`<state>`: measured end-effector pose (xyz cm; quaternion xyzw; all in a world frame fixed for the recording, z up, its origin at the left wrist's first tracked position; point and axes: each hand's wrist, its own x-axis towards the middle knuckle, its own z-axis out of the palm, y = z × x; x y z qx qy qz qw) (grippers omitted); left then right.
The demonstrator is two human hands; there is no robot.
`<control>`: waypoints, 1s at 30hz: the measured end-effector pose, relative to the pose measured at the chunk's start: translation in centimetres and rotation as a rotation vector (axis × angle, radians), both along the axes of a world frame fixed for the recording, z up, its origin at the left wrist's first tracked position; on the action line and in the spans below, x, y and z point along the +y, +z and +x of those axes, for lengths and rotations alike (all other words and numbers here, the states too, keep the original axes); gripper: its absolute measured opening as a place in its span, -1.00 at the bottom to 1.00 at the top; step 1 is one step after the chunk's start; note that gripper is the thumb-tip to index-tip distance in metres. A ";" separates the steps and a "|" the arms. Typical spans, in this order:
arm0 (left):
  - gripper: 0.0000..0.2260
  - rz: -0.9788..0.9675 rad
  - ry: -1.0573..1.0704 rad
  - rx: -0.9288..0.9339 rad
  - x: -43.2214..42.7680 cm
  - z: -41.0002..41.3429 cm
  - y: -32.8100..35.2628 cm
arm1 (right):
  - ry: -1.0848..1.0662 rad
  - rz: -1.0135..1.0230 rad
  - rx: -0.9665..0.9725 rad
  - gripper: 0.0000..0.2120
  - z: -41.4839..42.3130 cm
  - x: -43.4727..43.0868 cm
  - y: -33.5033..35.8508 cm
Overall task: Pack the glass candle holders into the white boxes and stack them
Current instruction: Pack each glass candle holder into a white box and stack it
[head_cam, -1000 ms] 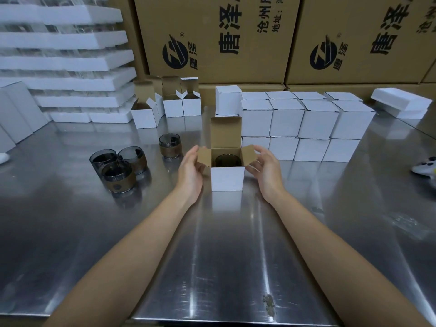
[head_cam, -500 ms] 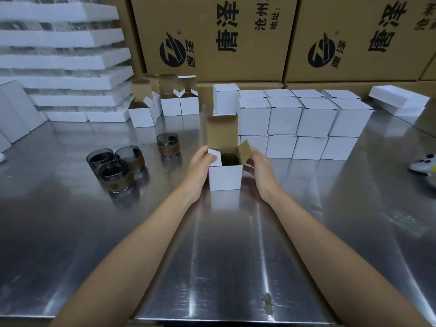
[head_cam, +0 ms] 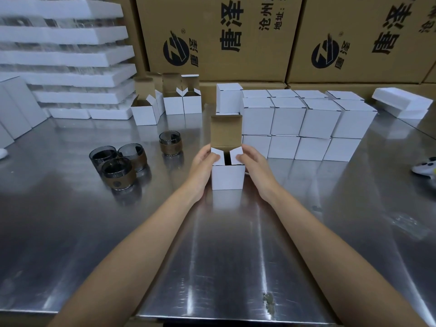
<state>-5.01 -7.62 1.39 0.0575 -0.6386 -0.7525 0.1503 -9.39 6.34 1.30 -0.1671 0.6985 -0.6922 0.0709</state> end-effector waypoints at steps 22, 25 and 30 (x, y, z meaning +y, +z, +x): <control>-0.69 -0.074 -0.098 0.022 -0.6 0.6 0.0 | 0.048 0.005 0.018 -0.68 0.5 0.2 -0.1; -0.67 -0.300 -0.150 0.017 -1.1 1.3 -0.4 | 0.073 0.004 0.024 -0.61 0.4 0.4 -0.2; -0.58 -0.393 -0.196 0.046 -1.1 1.6 -0.8 | 0.155 0.027 0.067 -0.59 0.5 1.1 -0.6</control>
